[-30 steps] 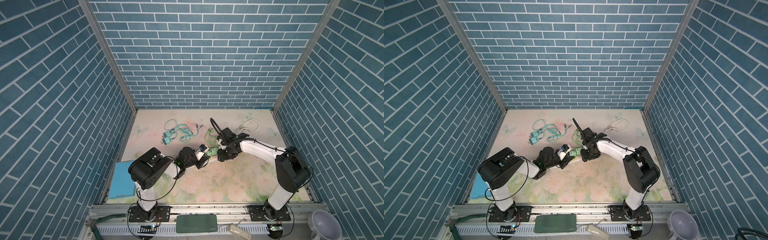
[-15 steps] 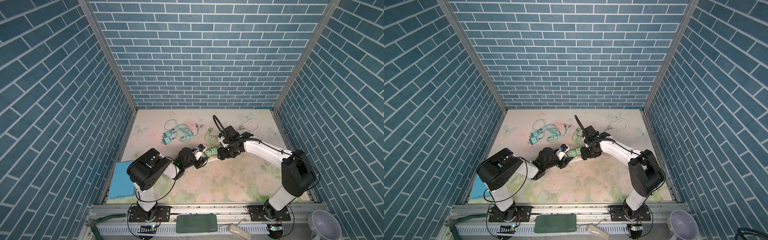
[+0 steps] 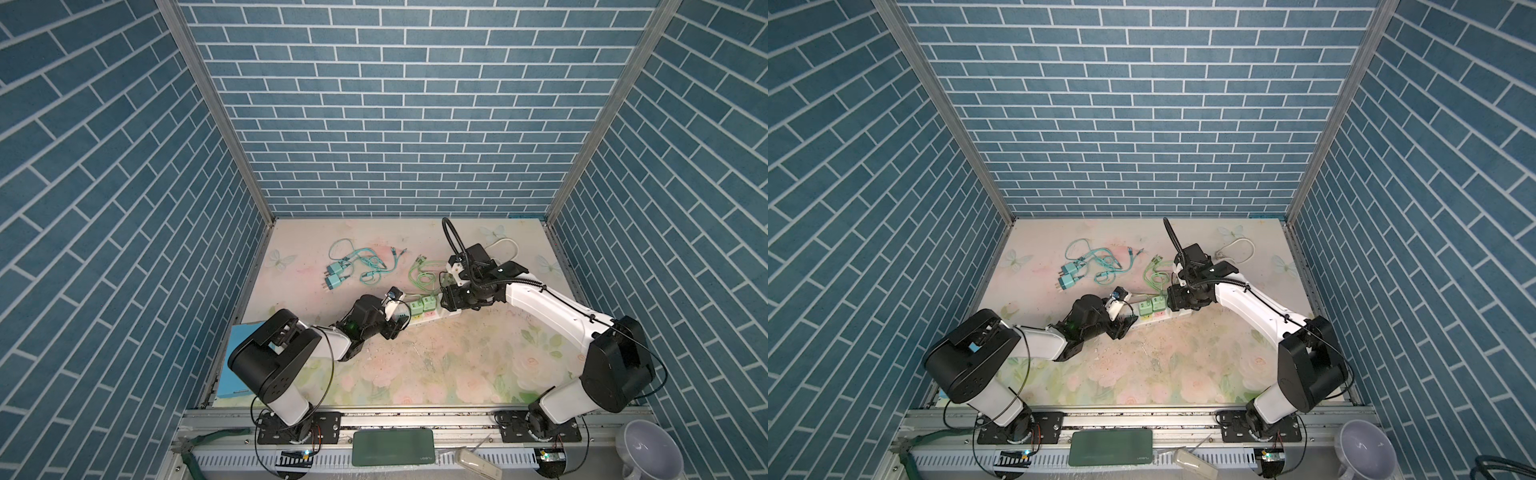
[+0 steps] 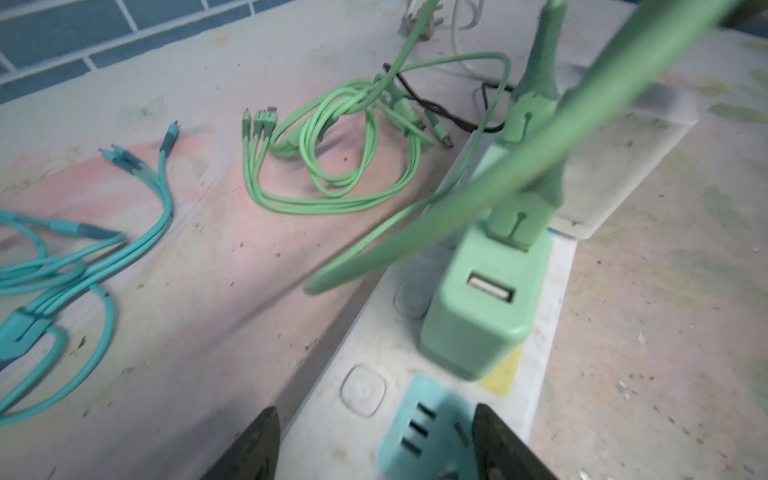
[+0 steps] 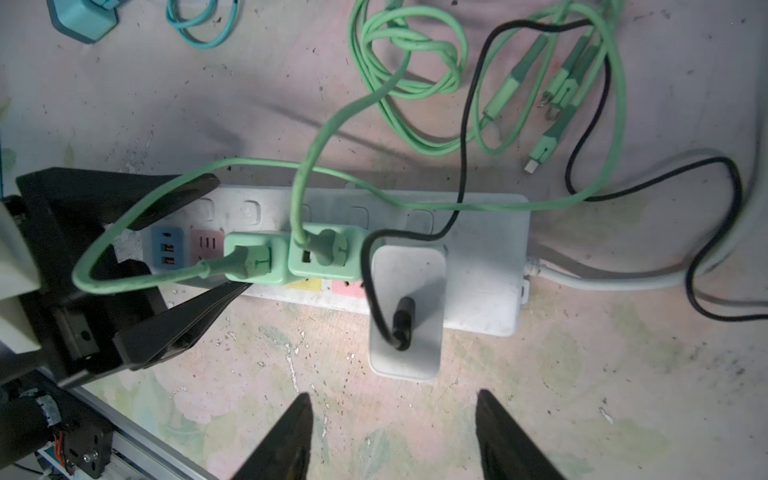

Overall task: Insert the plug
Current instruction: 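Open the left gripper and lift it away while the right gripper releases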

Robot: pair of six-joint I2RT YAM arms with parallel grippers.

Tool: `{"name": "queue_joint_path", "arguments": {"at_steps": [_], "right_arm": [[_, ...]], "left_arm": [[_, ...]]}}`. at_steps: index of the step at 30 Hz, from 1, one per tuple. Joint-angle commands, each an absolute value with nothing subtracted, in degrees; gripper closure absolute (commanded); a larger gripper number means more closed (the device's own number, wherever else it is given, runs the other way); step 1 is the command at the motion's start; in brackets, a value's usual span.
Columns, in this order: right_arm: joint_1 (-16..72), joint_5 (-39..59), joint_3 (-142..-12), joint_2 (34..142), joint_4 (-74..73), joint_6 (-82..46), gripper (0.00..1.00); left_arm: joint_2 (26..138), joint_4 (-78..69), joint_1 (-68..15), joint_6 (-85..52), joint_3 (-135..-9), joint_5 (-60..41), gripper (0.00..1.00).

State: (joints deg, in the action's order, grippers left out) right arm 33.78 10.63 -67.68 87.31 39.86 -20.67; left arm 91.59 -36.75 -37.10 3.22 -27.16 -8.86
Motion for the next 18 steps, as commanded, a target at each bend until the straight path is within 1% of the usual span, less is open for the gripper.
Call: {"name": "queue_joint_path", "arguments": {"at_steps": [1, 3, 4, 5, 7, 8, 9, 13, 16, 18], "right_arm": [[31.7, 11.6, -70.0, 86.5, 40.2, -22.3, 0.37], [30.4, 12.4, -71.5, 87.1, 39.5, -21.7, 0.37], [29.8, 12.5, -72.2, 87.5, 38.9, -21.6, 0.37], [29.2, 13.0, -73.2, 88.0, 38.7, -21.2, 0.37], [28.5, 13.1, -75.6, 89.5, 38.7, -20.7, 0.37], [28.3, 12.4, -76.9, 90.2, 38.7, -20.5, 0.37], [28.2, 11.9, -78.4, 91.0, 39.2, -20.0, 0.37], [27.5, 11.6, -84.1, 94.3, 40.0, -18.3, 0.38], [26.7, 12.9, -86.0, 95.3, 38.2, -18.0, 0.38], [25.8, 13.7, -87.2, 96.0, 38.1, -17.6, 0.38]], "left_arm": [[86.5, -24.3, -36.8, 0.6, -28.2, -3.7, 0.22], [83.3, -19.3, -36.8, 0.0, -29.5, -1.7, 0.21], [81.6, -16.6, -36.9, -0.1, -30.4, -0.2, 0.14], [79.9, -13.4, -36.9, -0.8, -31.5, 1.7, 0.11], [77.3, -7.2, -36.7, -1.1, -34.0, 4.4, 0.09], [76.0, -4.6, -36.7, -1.8, -35.2, 6.0, 0.06], [75.0, -2.4, -36.5, -2.4, -36.3, 7.9, 0.01], [73.5, 6.5, -34.4, -3.7, -42.9, 12.6, 0.00], [75.1, 10.8, -32.5, -3.5, -47.1, 16.7, 0.00], [77.1, 13.2, -30.4, -4.0, -50.2, 17.6, 0.00]]}}
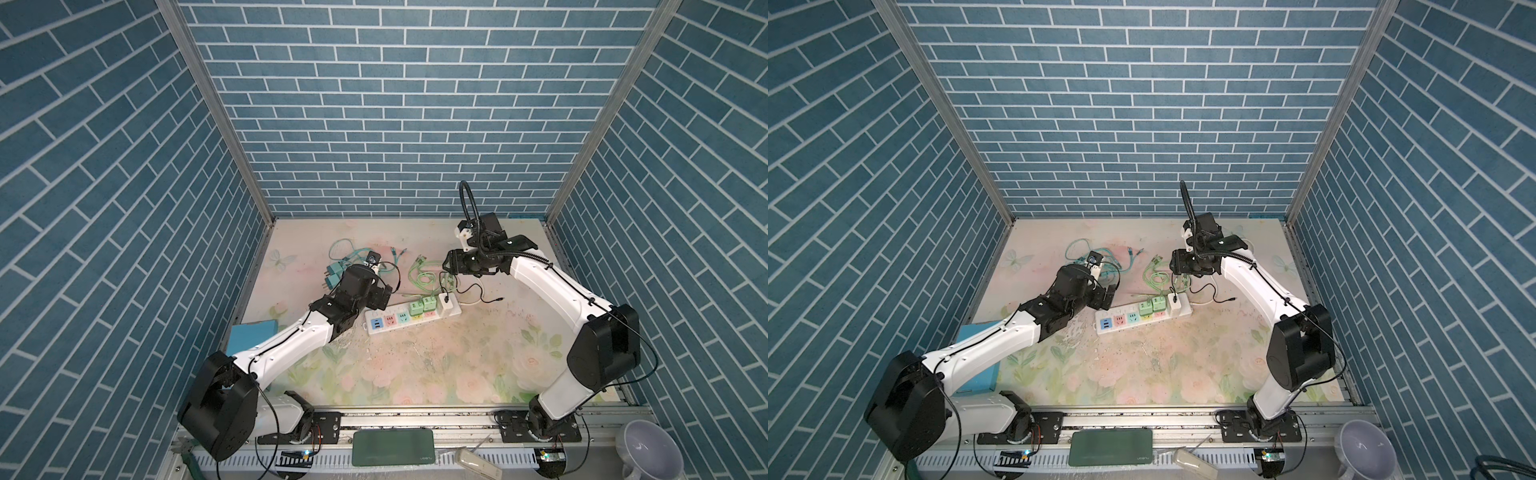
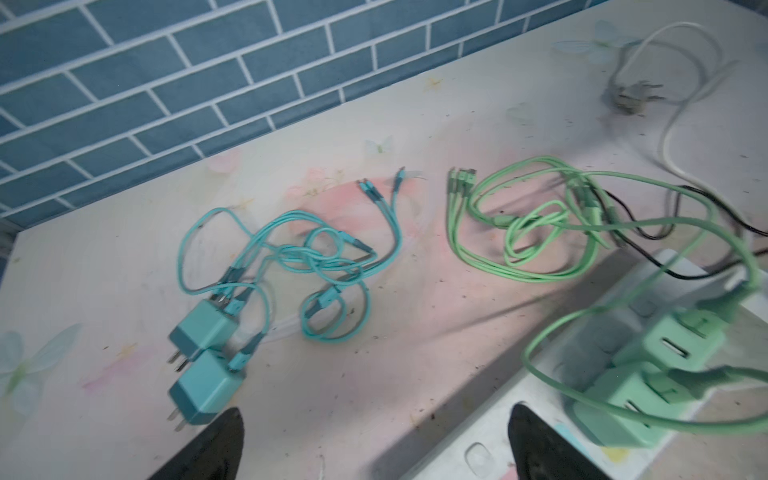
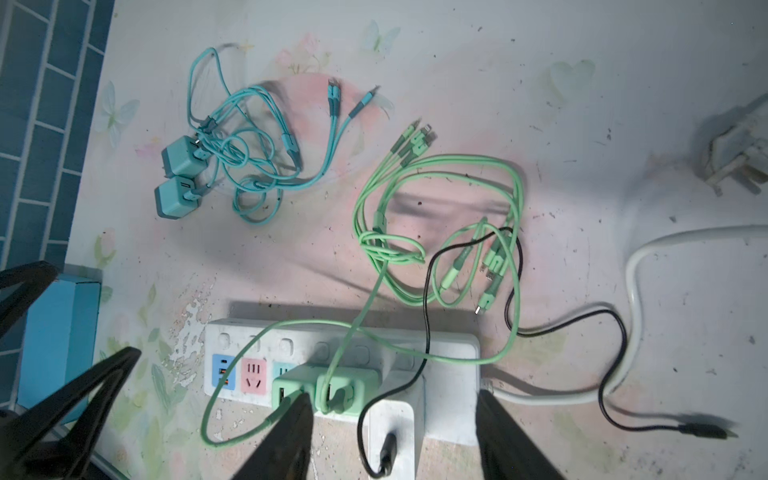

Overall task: Insert the plug
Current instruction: 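Open the left gripper and lift it away while the right gripper releases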

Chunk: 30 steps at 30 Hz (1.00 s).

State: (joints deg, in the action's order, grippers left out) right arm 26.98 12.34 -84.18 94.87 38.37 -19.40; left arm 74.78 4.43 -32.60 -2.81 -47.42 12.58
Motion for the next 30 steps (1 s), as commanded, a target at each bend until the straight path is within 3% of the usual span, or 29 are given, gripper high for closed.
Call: {"name": "queue_joint_path", "arguments": {"at_steps": [1, 9, 15, 24, 30], "right_arm": [[25.2, 14.2, -87.9, 96.6, 38.1, -17.4, 0.38], [21.4, 17.9, -92.5, 101.6, 40.1, -15.2, 0.39], [20.1, 18.9, -93.3, 102.9, 40.5, -14.9, 0.39], [19.4, 18.8, -90.8, 102.2, 40.4, -14.9, 0.41], [19.2, 19.1, -89.9, 101.9, 40.0, -15.0, 0.42]], "left_arm": [[78.8, 15.2, -28.8, -4.6, -52.4, 17.8, 0.00], [95.5, 32.2, -15.2, -4.8, -70.5, 15.4, 0.00], [106.0, 41.4, -14.4, 2.7, -81.4, 14.1, 0.04], [115.0, 46.7, -14.3, 8.5, -88.0, 10.2, 0.21], [116.1, 46.5, -13.7, 9.0, -87.8, 9.6, 0.25]]}}
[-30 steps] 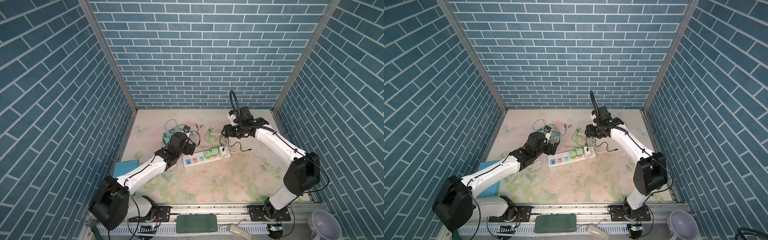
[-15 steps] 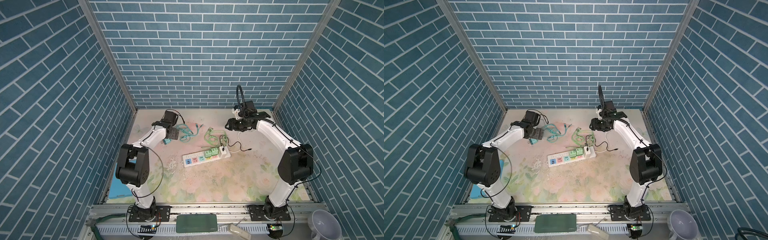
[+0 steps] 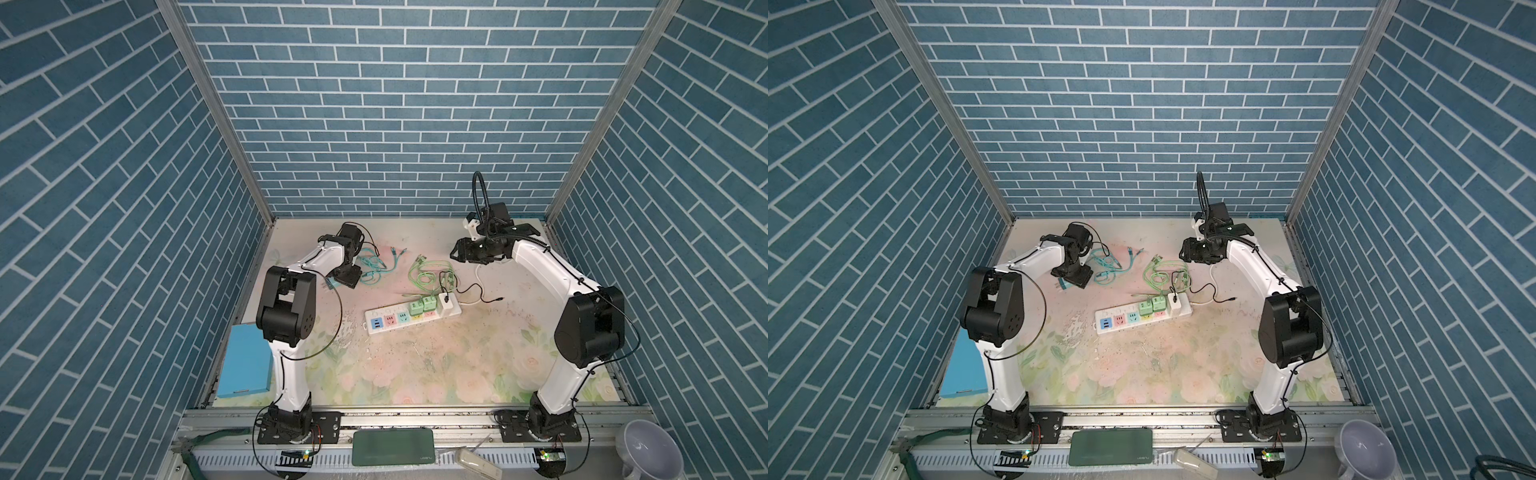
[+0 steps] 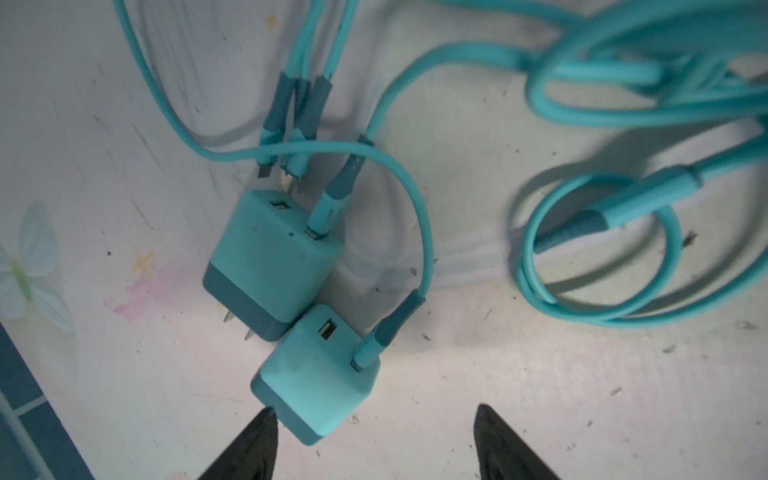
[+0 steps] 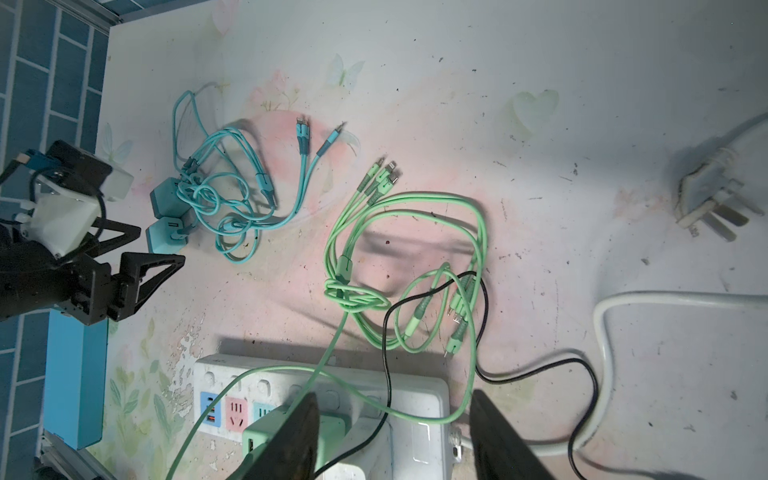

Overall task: Insert the plug
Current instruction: 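Lower the left gripper onto the small teal charger and grasp it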

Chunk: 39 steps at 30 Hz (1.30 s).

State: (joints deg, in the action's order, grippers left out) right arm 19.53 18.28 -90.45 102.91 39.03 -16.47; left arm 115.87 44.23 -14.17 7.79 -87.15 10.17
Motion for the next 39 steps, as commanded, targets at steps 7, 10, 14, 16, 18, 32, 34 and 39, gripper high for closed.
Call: {"name": "queue_joint_path", "arguments": {"at_steps": [7, 10, 14, 16, 18, 32, 34, 39], "right_arm": [[19.1, 19.4, -89.0, 101.5, 39.5, -15.0, 0.43], [19.0, 19.4, -88.7, 101.4, 39.4, -15.1, 0.43], [19.0, 19.3, -88.6, 101.2, 39.3, -15.1, 0.43], [18.9, 19.2, -88.7, 101.2, 39.2, -15.2, 0.43], [18.9, 19.2, -88.9, 101.2, 39.2, -15.3, 0.43], [18.9, 18.0, -88.2, 99.9, 38.9, -16.0, 0.44], [18.9, 18.0, -87.9, 99.8, 38.8, -16.1, 0.44], [18.9, 18.2, -87.3, 99.3, 38.6, -16.2, 0.44]], "left_arm": [[117.6, 46.2, -12.7, 11.0, -89.1, 10.1, 0.25], [118.0, 46.0, -12.1, 12.1, -89.3, 9.0, 0.25], [119.5, 46.8, -10.9, 13.0, -90.4, 8.8, 0.25], [119.8, 46.6, -10.5, 13.7, -90.7, 8.8, 0.25], [120.0, 46.3, -10.3, 14.6, -90.9, 8.5, 0.25], [124.5, 51.3, -9.9, 16.4, -96.1, 7.1, 0.37], [124.0, 51.7, -9.9, 16.1, -95.3, 6.9, 0.37], [122.5, 51.2, -9.9, 16.1, -92.8, 6.2, 0.37]]}}
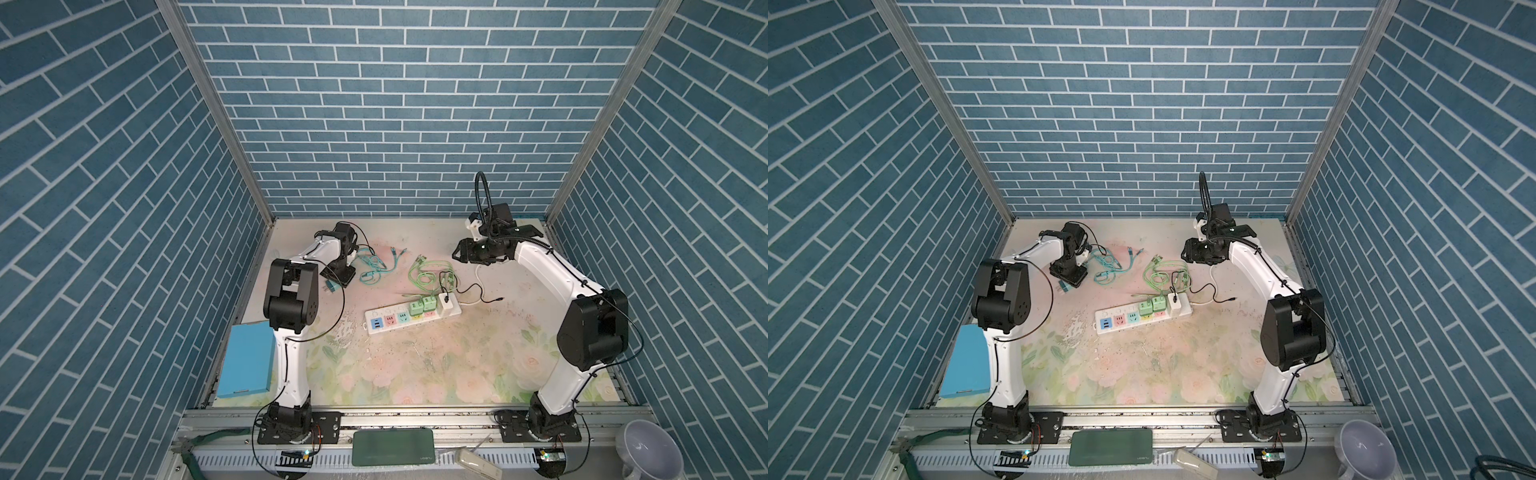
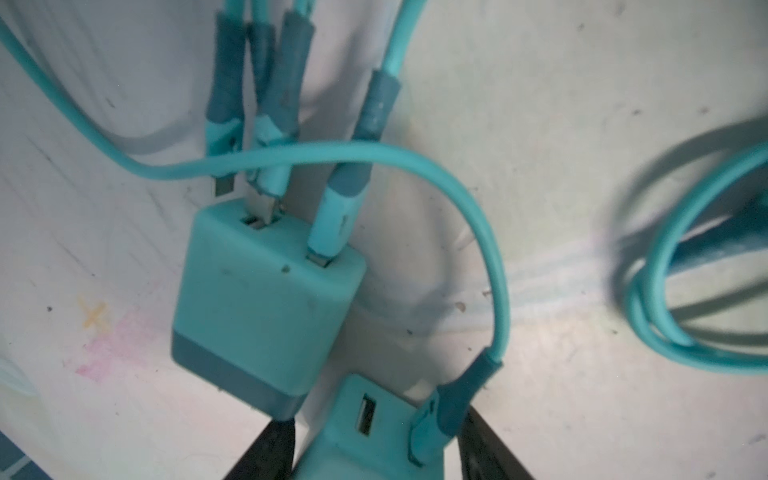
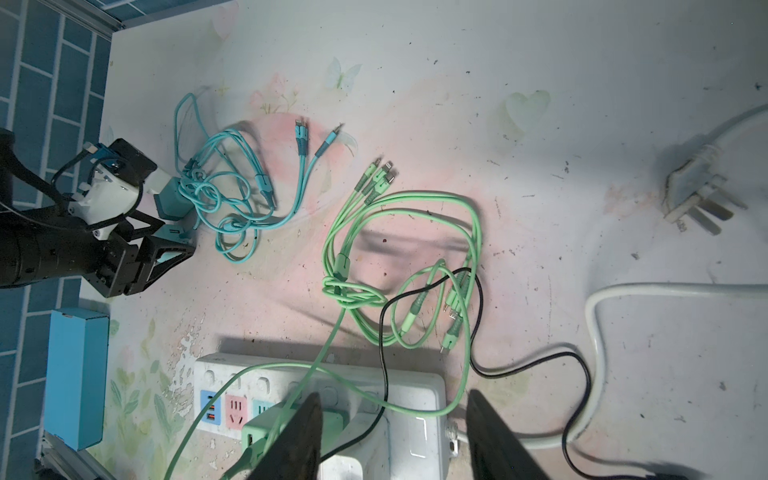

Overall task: Insert the plug
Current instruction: 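Lower the left gripper onto the small teal charger and grasp it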

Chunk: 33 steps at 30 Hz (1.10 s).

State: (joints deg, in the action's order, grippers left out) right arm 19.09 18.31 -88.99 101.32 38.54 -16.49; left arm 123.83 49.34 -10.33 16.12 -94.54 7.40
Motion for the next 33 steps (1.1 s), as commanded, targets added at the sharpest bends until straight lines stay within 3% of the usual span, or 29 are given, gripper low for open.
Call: {"name": "queue_joint_path", "arguments": {"at_steps": [1, 12, 19, 24, 26, 33], "right_arm": [[18.9, 18.3, -87.2, 99.2, 38.5, -16.3, 0.44], [18.8, 17.2, -84.3, 96.4, 37.9, -16.8, 0.45], [18.3, 15.4, -81.1, 93.2, 37.9, -17.0, 0.45], [17.5, 14.8, -78.3, 90.7, 38.7, -17.0, 0.45], [17.5, 14.8, -77.4, 89.9, 38.7, -17.0, 0.45], [17.4, 14.5, -76.2, 88.0, 39.0, -17.1, 0.44]], "left_arm": [[122.5, 51.2, -9.9, 16.2, -92.6, 5.9, 0.37], [123.9, 53.2, -9.8, 15.3, -94.1, 5.4, 0.52], [123.5, 54.7, -9.6, 13.0, -94.2, 2.4, 0.75], [120.1, 51.6, -9.5, 11.6, -88.9, 1.4, 0.71], [120.0, 50.8, -9.5, 11.0, -87.9, 1.6, 0.61], [118.7, 51.0, -9.5, 8.8, -87.3, 3.4, 0.43]]}}
